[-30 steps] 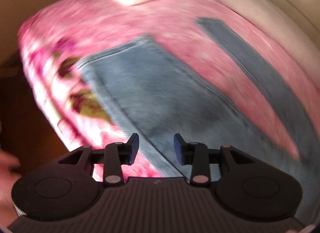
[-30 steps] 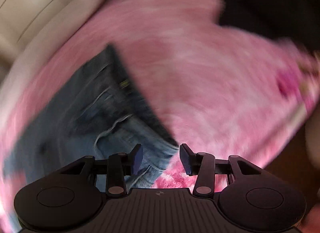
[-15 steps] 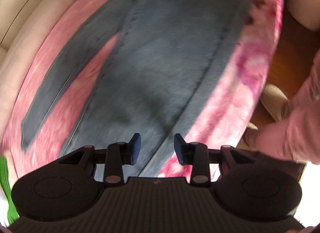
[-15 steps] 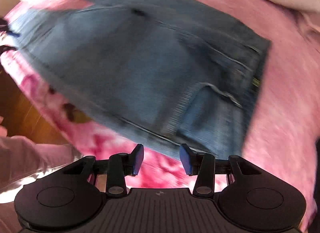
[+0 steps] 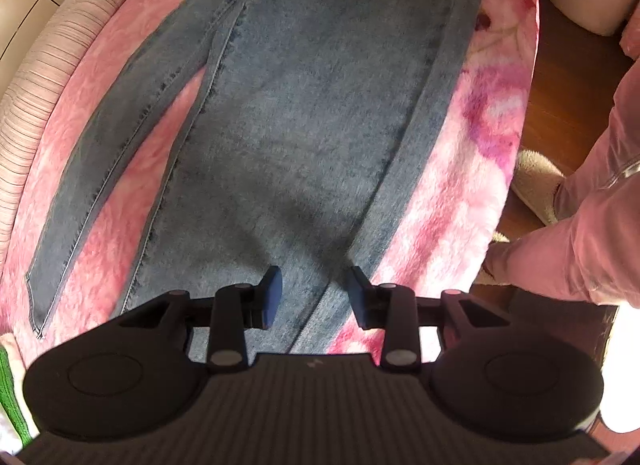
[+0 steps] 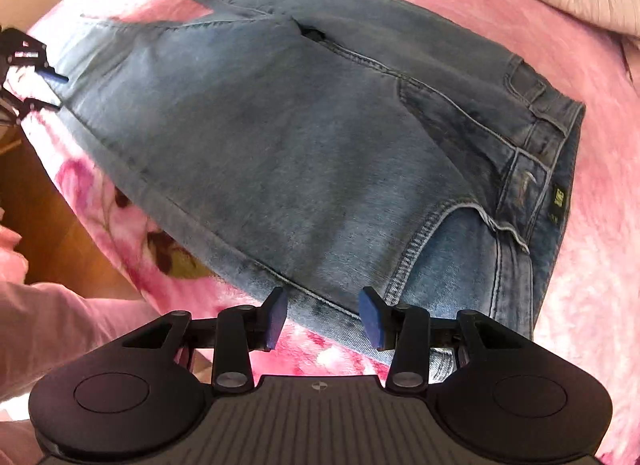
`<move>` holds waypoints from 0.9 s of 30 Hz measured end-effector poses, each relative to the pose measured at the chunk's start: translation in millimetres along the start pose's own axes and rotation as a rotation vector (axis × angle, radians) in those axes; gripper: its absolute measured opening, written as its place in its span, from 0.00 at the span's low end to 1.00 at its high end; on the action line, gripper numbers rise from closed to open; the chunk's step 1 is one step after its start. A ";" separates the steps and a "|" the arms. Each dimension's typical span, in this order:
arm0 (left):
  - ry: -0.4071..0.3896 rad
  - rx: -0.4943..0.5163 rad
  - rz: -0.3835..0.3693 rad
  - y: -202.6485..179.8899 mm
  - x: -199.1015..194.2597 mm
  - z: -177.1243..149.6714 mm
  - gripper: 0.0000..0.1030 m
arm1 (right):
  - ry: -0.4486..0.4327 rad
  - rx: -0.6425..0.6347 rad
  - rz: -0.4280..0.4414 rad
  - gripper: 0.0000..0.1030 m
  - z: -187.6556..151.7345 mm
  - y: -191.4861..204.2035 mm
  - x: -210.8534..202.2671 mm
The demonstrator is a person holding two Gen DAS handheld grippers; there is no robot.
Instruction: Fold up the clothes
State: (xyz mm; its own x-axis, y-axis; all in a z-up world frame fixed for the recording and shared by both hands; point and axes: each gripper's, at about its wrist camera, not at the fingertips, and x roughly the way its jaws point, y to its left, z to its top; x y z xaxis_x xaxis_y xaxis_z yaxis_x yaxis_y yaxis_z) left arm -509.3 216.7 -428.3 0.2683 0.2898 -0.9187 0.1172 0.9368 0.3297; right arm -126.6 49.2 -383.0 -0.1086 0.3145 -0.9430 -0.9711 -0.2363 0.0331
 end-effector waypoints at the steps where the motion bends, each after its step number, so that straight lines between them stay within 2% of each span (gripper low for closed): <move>1: 0.003 0.010 -0.003 -0.2 2.0 0.1 0.31 | 0.003 0.000 0.002 0.43 0.6 -0.8 0.2; 8: 0.010 0.128 -0.060 -2.2 10.5 2.4 0.29 | 0.065 -0.182 -0.021 0.43 8.8 18.0 26.8; 9: 0.011 0.146 -0.070 -2.7 11.4 2.6 0.27 | 0.068 -0.205 -0.031 0.40 8.8 20.0 30.0; 11: 0.013 0.181 -0.091 -3.7 13.3 3.0 0.19 | 0.071 -0.244 -0.041 0.33 8.6 22.7 33.4; 12: 0.015 0.199 -0.102 -4.3 14.2 3.2 0.10 | 0.072 -0.257 -0.040 0.25 8.5 23.3 33.4; 13: 0.016 0.218 -0.111 -6.0 14.5 3.1 0.06 | 0.073 -0.270 -0.038 0.21 8.4 23.8 33.5; 15: 0.018 0.231 -0.113 -7.8 14.3 2.9 0.06 | 0.071 -0.308 -0.049 0.14 6.4 26.9 32.1; 17: 0.020 0.240 -0.110 -8.9 13.6 3.0 0.05 | 0.069 -0.333 -0.061 0.12 5.4 30.0 30.2; 20: 0.024 0.270 -0.101 -11.3 10.7 3.4 0.00 | 0.067 -0.353 -0.073 0.11 6.2 32.4 25.5; 27: 0.018 0.345 -0.067 -17.1 -0.5 2.5 0.00 | 0.043 -0.371 -0.103 0.08 9.6 36.6 16.2</move>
State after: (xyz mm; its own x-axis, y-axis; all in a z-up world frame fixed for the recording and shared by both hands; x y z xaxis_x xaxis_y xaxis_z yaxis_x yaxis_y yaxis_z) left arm -509.0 200.0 -433.0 0.2326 0.2366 -0.9434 0.4507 0.8333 0.3201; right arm -166.0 54.4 -393.9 0.0021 0.3170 -0.9484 -0.8326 -0.5248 -0.1773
